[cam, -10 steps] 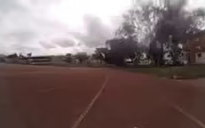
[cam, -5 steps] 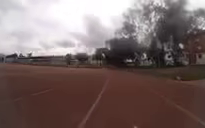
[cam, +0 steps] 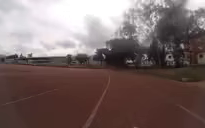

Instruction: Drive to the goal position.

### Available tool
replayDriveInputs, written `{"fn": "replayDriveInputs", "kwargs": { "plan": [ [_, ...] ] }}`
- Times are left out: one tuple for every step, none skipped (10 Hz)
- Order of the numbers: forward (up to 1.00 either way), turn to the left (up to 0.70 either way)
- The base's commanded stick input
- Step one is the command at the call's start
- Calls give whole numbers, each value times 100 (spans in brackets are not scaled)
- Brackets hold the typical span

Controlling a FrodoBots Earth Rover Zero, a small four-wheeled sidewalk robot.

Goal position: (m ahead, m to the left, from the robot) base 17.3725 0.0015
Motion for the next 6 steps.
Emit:
{"fn": "replayDriveInputs", "kwargs": {
  "plan": [
    [67,0],
    [67,0],
    [67,0],
    [67,0],
    [67,0],
    [67,0]
  ]
}}
